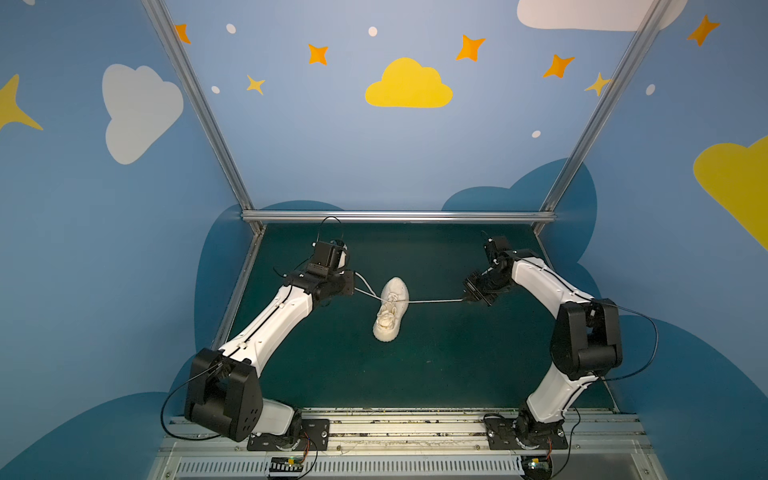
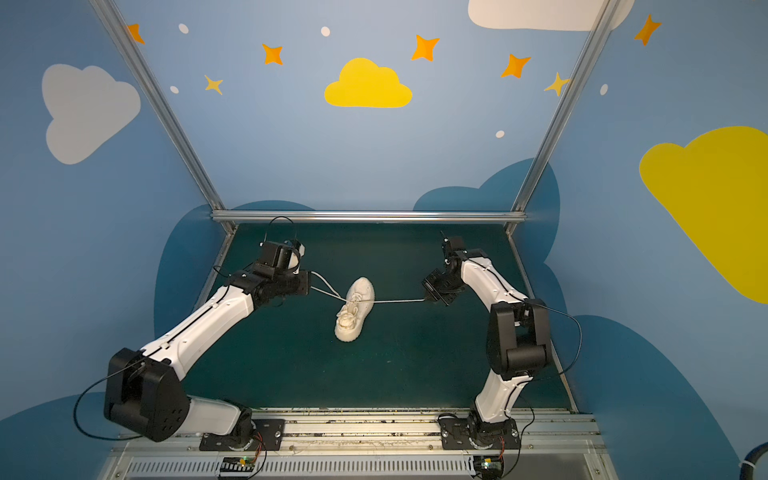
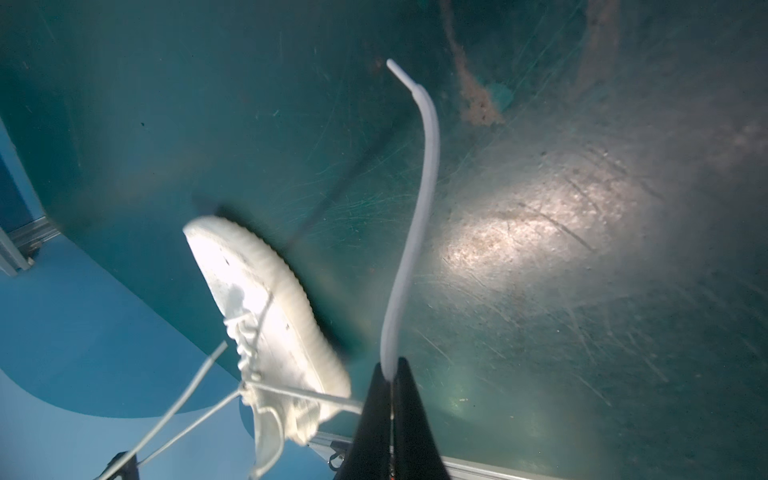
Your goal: Tie the shoes
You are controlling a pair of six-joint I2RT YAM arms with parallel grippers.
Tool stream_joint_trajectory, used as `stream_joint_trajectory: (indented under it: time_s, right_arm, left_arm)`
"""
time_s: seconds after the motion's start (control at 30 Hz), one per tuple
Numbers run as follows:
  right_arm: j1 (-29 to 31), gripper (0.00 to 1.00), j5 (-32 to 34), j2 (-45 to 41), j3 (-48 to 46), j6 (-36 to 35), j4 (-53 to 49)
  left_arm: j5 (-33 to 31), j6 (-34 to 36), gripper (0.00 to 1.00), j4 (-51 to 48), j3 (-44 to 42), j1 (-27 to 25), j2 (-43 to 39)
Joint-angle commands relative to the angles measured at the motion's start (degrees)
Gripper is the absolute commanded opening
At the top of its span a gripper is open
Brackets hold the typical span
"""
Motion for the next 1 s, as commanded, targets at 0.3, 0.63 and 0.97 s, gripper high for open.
stream_joint_trajectory:
  time_s: [0.3,0.63,0.97]
  right_arm:
    - [-0.87,0.00,-1.89,-0.22,-2.91,0.96,-1.80]
    - [0.53,0.00,-2.94,-6.07,1.86,-1.63,-11.37]
    - [0.26,0.00,0.92,-10.46,-1.55,1.01,-11.45]
  left_arm:
    - [9.59,-8.50,0.03,8.39,-2.03,1.71,6.35]
    - [20.69,-2.26,0.03,6.20,12.91,6.84,20.57]
    - [24.12,2.76,0.03,3.02,24.54,9.88,31.18]
